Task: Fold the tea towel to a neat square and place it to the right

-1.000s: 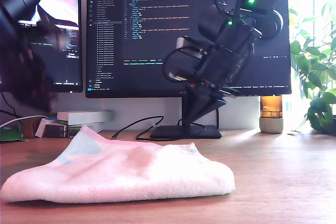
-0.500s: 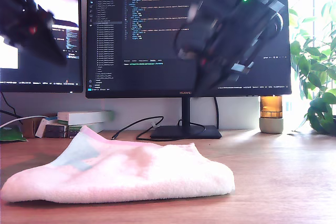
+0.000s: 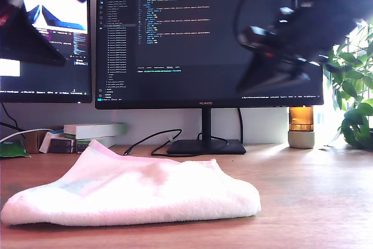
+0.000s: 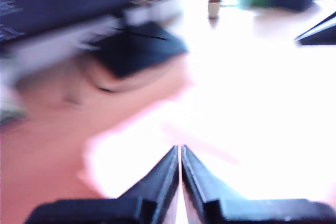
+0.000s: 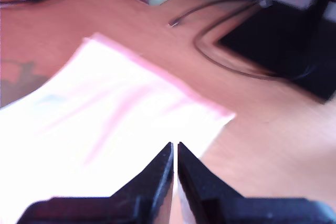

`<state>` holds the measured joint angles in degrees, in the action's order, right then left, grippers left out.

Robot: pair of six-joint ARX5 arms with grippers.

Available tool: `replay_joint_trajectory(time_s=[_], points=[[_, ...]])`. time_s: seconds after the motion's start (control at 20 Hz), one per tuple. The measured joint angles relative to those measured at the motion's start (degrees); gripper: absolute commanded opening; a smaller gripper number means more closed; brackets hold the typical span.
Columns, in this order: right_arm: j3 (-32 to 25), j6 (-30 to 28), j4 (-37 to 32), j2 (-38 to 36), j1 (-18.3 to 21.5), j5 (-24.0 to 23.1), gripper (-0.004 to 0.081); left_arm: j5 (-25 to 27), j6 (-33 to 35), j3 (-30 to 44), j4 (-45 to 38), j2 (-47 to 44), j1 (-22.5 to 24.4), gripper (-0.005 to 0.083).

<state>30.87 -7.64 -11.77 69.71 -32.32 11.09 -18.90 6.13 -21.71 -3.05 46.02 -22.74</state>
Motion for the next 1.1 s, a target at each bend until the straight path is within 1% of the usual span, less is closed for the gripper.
replay_joint_trajectory(time_s=[0.05, 0.15, 0.25, 0.3, 0.35, 0.4, 0.45, 0.55, 0.6, 0.65, 0.75, 0.85, 1.0, 1.1], points=[[-2.6, -0.1, -0.4, -1.7, -2.3, -0.7, -0.0013, 0.4, -1.1, 1.6, -0.2, -0.7, -1.9, -0.0023], [-5.6, -1.4, -0.2, -2.8, -6.5, -2.1, -0.0013, 1.6, -2.3, 3.1, -0.2, -0.3, -5.6, -0.0023], [-6.4, -4.1, 1.4, -2.7, -11.0, -3.2, -0.0013, 2.0, -3.0, 3.2, -1.6, 0.2, -9.5, -0.0023], [-6.4, -4.3, 1.1, -2.7, -13.0, -3.1, -0.0013, 2.0, -3.3, 3.2, -2.6, 0.8, -10.9, -0.0023], [-6.4, -9.5, 1.0, -2.7, -14.7, -3.2, -0.0012, 2.0, -3.3, 3.2, -3.5, 1.8, -12.0, -0.0023], [-6.4, -11.9, 1.2, -2.7, -15.9, -3.4, -0.0003, 2.0, -4.4, 3.2, -5.2, 3.6, -12.9, -0.0023], [-6.4, -14.7, 1.5, -2.7, -16.8, -3.6, 0.0047, 2.0, -4.9, 3.2, -6.9, 5.9, -13.4, -0.0023], [-6.4, -19.9, 3.2, -2.7, -16.9, -3.6, 0.0207, 1.2, -7.1, 3.2, -10.9, 11.5, -14.0, -0.0023], [-6.4, -22.7, 4.2, -2.7, -16.9, -3.7, 0.0254, 0.7, -7.6, 3.2, -13.5, 14.6, -14.2, -0.0023], [-6.4, -25.7, 5.0, -2.7, -16.8, -3.9, 0.0268, 0.0, -8.3, 3.2, -15.8, 17.4, -14.3, -0.0023], [-6.4, -31.2, 6.4, -2.7, -16.8, -4.0, 0.0267, -1.7, -9.3, 3.2, -21.1, 22.2, -14.7, -0.0023], [-6.4, -35.0, 6.9, -2.7, -16.8, -4.1, 0.0264, -3.7, -11.1, 3.2, -26.1, 26.6, -15.2, -0.0023], [-6.4, -36.0, 7.1, -2.3, -16.8, -4.2, 0.0264, -6.1, -12.5, 3.1, -31.1, 32.8, -16.2, -0.0023], [-6.4, -36.1, 7.1, -1.3, -16.8, -4.2, 0.0264, -6.6, -13.2, 2.5, -33.4, 36.2, -17.3, -0.0023]])
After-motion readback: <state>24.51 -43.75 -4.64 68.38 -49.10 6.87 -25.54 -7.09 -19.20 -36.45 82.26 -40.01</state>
